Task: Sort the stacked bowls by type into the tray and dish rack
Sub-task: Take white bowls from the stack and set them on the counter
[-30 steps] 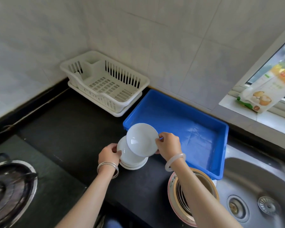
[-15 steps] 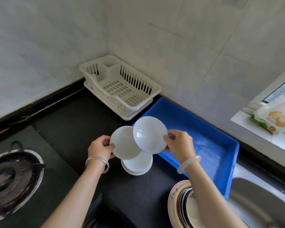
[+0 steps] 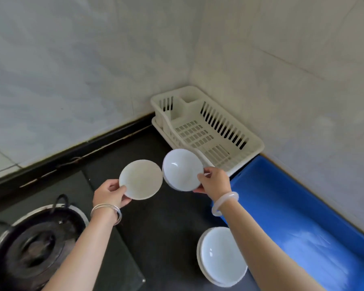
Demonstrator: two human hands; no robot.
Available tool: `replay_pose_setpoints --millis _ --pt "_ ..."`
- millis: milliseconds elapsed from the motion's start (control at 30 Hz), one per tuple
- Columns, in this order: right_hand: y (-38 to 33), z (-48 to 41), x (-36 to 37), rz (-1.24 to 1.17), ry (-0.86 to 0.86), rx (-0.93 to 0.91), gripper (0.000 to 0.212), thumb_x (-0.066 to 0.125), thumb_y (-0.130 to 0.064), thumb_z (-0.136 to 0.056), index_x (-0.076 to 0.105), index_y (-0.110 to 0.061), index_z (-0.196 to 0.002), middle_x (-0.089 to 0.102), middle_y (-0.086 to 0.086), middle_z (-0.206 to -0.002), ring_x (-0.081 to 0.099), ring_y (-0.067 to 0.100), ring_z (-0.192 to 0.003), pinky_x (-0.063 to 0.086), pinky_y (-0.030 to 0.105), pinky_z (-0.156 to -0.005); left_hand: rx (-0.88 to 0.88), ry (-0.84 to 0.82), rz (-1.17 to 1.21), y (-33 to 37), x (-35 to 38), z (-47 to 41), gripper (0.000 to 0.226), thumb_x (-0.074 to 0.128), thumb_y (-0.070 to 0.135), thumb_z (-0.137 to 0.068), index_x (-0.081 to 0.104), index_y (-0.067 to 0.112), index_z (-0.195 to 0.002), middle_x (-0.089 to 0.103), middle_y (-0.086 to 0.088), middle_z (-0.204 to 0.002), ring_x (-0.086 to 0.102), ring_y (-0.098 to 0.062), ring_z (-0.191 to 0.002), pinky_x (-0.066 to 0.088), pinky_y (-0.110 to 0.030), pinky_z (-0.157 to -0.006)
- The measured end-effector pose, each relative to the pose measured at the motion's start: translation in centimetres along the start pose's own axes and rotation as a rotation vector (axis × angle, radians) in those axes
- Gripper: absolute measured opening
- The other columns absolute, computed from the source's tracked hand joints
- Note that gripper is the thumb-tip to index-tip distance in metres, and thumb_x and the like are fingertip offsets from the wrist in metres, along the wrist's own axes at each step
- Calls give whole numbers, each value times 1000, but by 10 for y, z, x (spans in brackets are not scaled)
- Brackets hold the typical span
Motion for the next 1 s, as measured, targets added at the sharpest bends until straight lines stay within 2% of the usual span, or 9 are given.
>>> replay_pose_setpoints --millis 133,233,333,467,567,667,800,900,1000 --pt "-4 -47 56 41 -47 36 10 54 -8 -90 56 -18 -88 62 -1 -79 65 9 -55 60 28 -56 -59 121 61 3 -14 -45 22 59 -6 -80 59 10 -94 60 -8 -102 61 -29 -88 56 -37 -71" --pt "-10 -78 91 78 -58 47 12 54 -10 -90 57 -15 -101 57 -7 -75 62 9 -54 61 33 -63 -93 184 84 7 -19 -76 25 59 -6 -80 59 10 -98 58 -8 -103 60 -28 -86 56 -38 -69" --pt "-15 -108 119 57 -74 96 21 53 -9 -91 56 -9 -111 58 -3 -75 64 10 -54 61 33 -65 -125 213 123 9 -21 -103 26 59 -7 -79 59 9 -99 59 -11 -105 60 -29 -86 56 -38 -67" --pt "-18 -141 149 4 -80 155 29 48 -6 -91 52 -5 -121 63 9 -87 69 22 -64 60 42 -75 -144 215 145 11 -20 -134 27 57 -8 -80 58 6 -103 61 -19 -115 64 -37 -97 56 -42 -75" --pt "-20 -161 164 15 -73 165 30 48 -4 -91 51 -4 -121 59 3 -76 66 19 -58 59 44 -75 -141 215 170 11 -18 -151 25 55 -10 -80 57 7 -99 60 -20 -114 64 -39 -99 56 -41 -76" --pt "-22 -174 174 39 -66 174 31 49 -5 -91 50 -4 -122 64 11 -86 66 20 -56 59 45 -75 -144 220 177 11 -16 -162 24 56 -9 -80 57 9 -96 60 -17 -109 64 -36 -95 56 -39 -74" --pt "-21 -186 182 47 -55 185 38 49 -5 -91 46 -5 -128 52 1 -64 68 25 -61 58 47 -77 -150 222 209 7 -13 -171 23 56 -9 -80 56 9 -94 60 -15 -103 64 -33 -88 55 -36 -70" --pt "-19 -192 185 15 -37 200 37 49 -4 -91 46 -5 -128 50 1 -67 65 22 -57 59 46 -77 -160 222 210 4 -13 -177 23 56 -9 -80 56 10 -94 60 -14 -103 65 -33 -89 55 -36 -68" --pt "-16 -195 188 -20 -38 212 25 49 -4 -91 49 -8 -116 56 8 -87 65 23 -58 59 42 -74 -161 213 237 4 -10 -180 24 56 -9 -80 57 10 -94 61 -13 -103 66 -34 -92 55 -35 -68"
Point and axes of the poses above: each hand's wrist, its own z-axis away from the middle knuckle, its own x-axis out of the palm, y = z × x, the point moved 7 cm from there along -z, towards the middle knuckle
